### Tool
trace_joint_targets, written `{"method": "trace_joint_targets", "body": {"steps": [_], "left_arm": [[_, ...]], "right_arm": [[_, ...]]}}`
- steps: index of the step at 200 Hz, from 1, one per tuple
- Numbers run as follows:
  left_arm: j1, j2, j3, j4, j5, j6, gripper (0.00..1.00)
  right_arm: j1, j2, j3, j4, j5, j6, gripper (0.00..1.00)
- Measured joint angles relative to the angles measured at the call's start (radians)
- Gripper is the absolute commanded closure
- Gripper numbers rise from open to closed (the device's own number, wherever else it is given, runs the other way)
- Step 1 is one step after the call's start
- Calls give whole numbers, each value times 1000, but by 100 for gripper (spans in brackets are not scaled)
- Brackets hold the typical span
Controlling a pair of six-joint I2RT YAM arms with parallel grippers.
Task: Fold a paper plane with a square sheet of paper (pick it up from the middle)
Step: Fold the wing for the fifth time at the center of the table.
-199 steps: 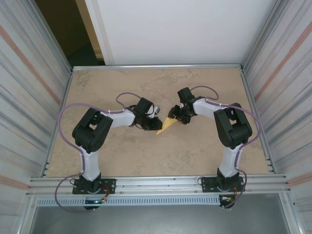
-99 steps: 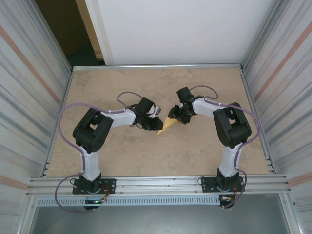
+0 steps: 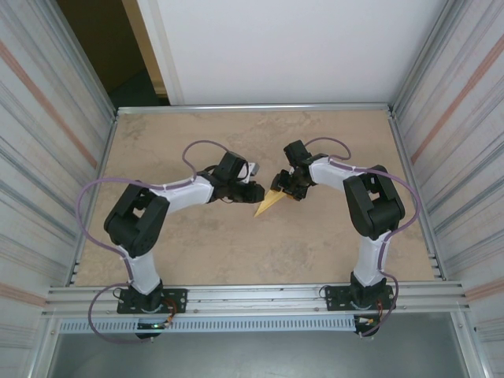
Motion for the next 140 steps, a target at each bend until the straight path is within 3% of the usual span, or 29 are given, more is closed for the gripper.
{"method": "trace_joint_targets", "body": {"steps": [44,140], "left_arm": [[-23,0,-20,63,50,-34,85],[-29,104,-19,85,104,-73,86]], "right_arm": [[0,4,5,-5,0,0,44],[0,8,11,-14,0,0,43]]}}
